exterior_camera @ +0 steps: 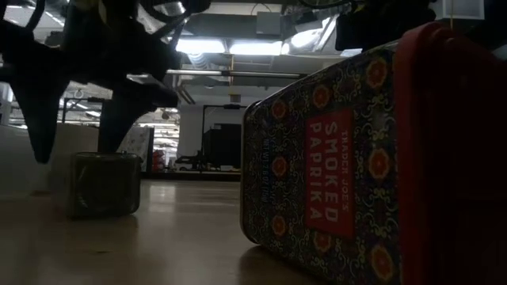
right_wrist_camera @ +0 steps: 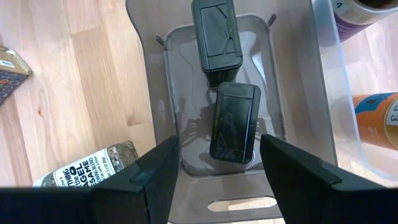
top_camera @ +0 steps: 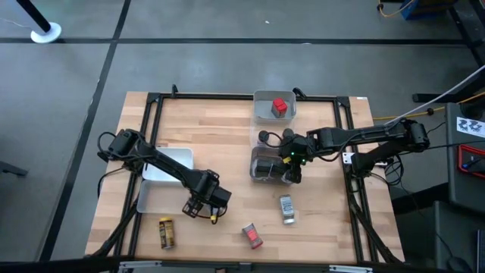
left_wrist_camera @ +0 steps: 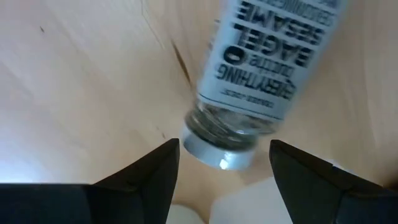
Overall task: Sort spices by type
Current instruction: Put the left white seasoning bottle into the white bin
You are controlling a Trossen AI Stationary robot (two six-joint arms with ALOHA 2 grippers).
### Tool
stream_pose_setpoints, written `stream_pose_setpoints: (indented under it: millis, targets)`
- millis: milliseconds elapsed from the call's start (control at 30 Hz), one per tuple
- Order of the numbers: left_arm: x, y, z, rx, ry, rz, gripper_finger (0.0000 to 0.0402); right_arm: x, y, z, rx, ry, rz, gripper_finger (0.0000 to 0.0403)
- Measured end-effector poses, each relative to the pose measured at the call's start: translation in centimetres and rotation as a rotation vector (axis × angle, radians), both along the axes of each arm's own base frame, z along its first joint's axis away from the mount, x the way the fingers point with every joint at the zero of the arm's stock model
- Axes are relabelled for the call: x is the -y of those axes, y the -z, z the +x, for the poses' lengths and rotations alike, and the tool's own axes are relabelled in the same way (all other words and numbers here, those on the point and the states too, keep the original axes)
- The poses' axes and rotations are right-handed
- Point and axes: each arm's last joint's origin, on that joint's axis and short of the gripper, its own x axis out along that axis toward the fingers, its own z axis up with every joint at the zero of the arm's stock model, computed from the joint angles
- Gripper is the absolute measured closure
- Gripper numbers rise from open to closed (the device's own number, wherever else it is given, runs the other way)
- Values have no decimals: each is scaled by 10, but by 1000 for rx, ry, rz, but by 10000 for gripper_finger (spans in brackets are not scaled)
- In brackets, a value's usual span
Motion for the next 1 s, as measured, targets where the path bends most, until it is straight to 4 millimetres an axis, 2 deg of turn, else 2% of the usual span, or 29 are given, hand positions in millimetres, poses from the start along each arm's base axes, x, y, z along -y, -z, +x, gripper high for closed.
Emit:
stream_pose_setpoints:
  millis: [767, 1000]
  targets:
    - [3, 19, 7, 48, -10, -21, 164, 0, 0, 0, 2, 4, -7, 178]
    - [3, 19, 7, 45, -20, -20, 216, 0, 0, 0, 4, 4, -7, 178]
